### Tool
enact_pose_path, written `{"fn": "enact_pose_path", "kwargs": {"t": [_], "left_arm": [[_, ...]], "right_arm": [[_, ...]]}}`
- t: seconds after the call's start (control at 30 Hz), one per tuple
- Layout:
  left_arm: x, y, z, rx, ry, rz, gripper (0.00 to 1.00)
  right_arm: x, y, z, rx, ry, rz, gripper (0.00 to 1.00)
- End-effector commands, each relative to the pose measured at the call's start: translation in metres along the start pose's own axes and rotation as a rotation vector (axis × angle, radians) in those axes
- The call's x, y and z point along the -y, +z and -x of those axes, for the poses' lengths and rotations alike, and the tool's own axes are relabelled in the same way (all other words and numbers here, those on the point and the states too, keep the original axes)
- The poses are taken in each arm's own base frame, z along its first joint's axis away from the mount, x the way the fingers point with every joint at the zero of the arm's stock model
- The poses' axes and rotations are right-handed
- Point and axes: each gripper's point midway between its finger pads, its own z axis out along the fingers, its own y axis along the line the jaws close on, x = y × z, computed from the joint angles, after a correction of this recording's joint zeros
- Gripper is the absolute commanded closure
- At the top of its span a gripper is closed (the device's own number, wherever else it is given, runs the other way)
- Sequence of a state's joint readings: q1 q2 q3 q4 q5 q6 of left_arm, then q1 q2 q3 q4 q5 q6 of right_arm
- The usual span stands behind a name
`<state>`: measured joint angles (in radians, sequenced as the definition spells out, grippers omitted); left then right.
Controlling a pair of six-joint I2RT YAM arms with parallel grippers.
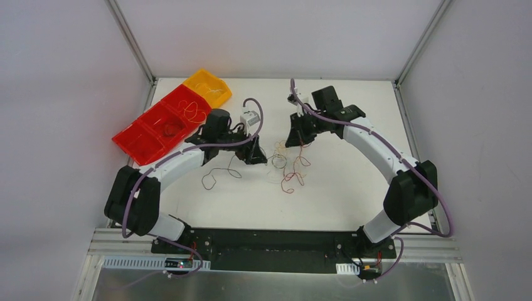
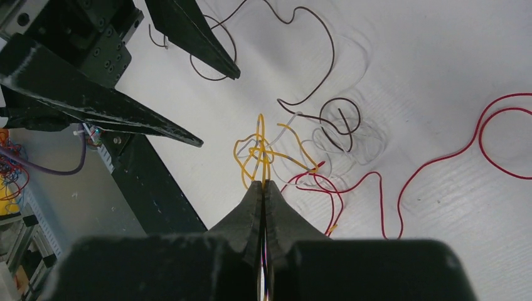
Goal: Untangle the cables
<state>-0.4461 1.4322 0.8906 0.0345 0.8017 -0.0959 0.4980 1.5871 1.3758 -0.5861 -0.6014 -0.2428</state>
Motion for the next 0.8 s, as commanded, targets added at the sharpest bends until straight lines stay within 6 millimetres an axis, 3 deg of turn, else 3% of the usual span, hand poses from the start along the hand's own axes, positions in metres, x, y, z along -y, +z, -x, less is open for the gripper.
{"fn": "enact_pose_path", "kwargs": {"t": [0.0, 0.1, 0.33, 0.43, 0.5, 0.6, 0.67, 0.77], "left_arm": [[-0.020, 0.015, 0.015, 0.086, 0.132, 0.048, 0.38], [-0.033, 0.028, 0.006, 0.063, 0.141, 0.064, 0.39], [-0.054, 0.064, -0.004, 0.001, 0.188, 0.064, 0.46], [-0.054, 0.077, -0.007, -0.021, 0.181, 0.046, 0.51], [-0.052, 0.080, -0.005, -0.025, 0.174, 0.036, 0.62], [-0.033, 0.066, 0.024, 0.012, 0.179, 0.018, 0.97], [-0.011, 0.042, 0.060, 0.079, 0.165, 0.011, 1.00], [0.024, -0.010, 0.123, 0.195, 0.086, -0.033, 1.00]], "right_arm": [[0.023, -0.011, 0.009, 0.051, 0.084, -0.053, 1.00], [0.031, -0.020, 0.012, 0.068, 0.119, -0.034, 1.00], [0.032, -0.016, 0.003, 0.036, 0.125, -0.010, 1.00], [0.035, -0.015, -0.002, 0.029, 0.123, -0.021, 1.00], [0.042, -0.015, -0.006, 0.023, 0.122, -0.051, 1.00], [0.070, -0.015, -0.022, -0.022, 0.114, -0.164, 1.00], [0.099, -0.015, -0.039, -0.070, 0.109, -0.241, 1.00], [0.143, -0.010, -0.080, -0.196, 0.097, -0.336, 1.00]]}}
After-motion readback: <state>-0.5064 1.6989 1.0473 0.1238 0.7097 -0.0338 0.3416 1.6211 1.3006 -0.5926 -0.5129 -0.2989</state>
